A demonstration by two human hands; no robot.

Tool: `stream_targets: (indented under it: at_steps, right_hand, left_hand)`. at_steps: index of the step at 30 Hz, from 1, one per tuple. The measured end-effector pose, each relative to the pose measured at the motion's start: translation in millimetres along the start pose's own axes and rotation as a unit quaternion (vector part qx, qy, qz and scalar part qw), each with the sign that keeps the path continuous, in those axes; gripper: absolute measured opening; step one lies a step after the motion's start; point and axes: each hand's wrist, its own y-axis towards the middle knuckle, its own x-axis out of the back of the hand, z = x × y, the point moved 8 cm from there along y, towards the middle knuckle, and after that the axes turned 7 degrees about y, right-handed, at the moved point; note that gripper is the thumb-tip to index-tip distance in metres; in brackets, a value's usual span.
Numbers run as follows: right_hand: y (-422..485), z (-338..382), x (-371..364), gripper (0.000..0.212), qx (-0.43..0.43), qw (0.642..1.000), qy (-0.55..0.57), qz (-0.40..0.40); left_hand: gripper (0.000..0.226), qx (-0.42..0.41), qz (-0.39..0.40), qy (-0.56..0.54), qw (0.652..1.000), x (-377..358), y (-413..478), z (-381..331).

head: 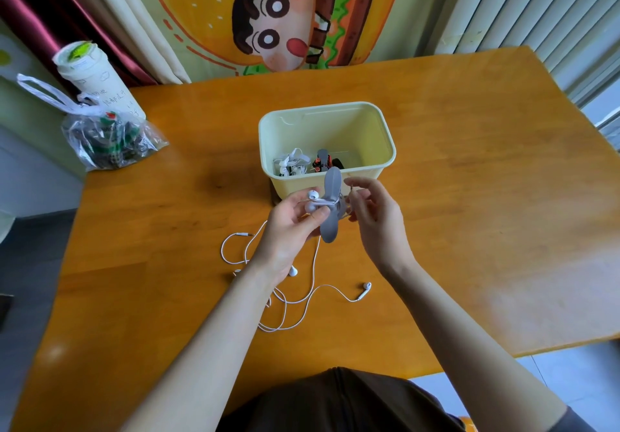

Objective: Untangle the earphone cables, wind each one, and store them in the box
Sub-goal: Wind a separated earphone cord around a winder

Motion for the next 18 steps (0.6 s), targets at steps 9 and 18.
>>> stream_targets:
  at_steps: [9,18]
  right_hand:
    - [-13,14,2,0.018,0.069,0.993,-0.096,0.005]
    - [-18,28,10,0.017,0.109,0.989,-0.097,-0.028]
  left_hand:
    - [0.017,0.003,0.007,-0.008,1.000,1,-9,3]
    - [0.022,0.020,-0.008,-0.079,0.997,-6,-12,-3]
